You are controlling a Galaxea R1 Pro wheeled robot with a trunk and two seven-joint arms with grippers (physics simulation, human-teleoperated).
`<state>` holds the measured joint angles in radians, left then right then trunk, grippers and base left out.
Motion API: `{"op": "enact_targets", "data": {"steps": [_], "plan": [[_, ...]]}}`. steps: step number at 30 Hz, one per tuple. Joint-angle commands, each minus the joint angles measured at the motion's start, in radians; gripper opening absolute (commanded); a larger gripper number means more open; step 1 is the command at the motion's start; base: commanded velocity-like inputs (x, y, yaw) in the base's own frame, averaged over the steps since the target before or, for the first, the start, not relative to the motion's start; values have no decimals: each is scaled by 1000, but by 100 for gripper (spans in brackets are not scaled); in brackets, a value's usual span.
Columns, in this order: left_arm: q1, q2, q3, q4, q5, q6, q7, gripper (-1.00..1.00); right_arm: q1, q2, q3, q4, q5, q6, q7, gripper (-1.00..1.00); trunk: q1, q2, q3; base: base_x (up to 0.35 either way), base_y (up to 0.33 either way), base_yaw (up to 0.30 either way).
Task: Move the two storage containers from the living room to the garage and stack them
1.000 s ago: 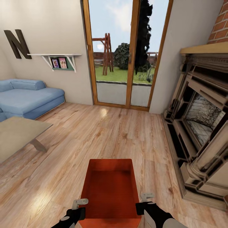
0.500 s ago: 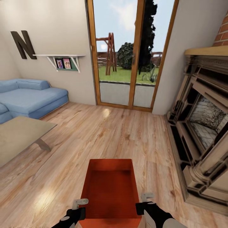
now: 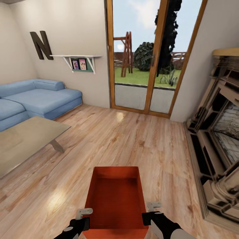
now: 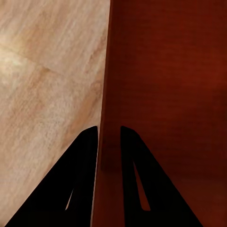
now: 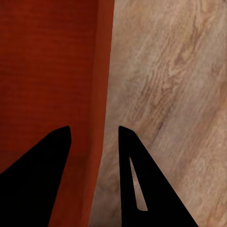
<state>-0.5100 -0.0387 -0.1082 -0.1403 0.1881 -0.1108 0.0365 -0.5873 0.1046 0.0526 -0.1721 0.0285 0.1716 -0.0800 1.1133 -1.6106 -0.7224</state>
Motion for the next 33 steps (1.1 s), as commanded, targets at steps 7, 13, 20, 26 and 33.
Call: {"op": "enact_targets", "data": {"steps": [7,13,20,26,33], "plan": [[-1,0,-8,2,4,-4,11,-100,0,0,6,-3,13,8,-7,-100,0,0,-8,-23,0,220],[-1,0,-8,3,3,-3,11,-100,0,0,7,-3,13,8,-7,-100,0,0,-14,-131,0,238],[-1,1,-8,2,3,-8,11,-100,0,0,17,-3,13,8,-7,-100,0,0,-19,-121,0,249],[-1,0,-8,3,1,-34,11,-100,0,0,18,-3,13,8,-7,-100,0,0,-23,-86,0,254],[-1,-1,-8,4,1,-38,11,-100,0,0,18,-3,13,8,-7,-100,0,0,-28,-288,0,256]]}}
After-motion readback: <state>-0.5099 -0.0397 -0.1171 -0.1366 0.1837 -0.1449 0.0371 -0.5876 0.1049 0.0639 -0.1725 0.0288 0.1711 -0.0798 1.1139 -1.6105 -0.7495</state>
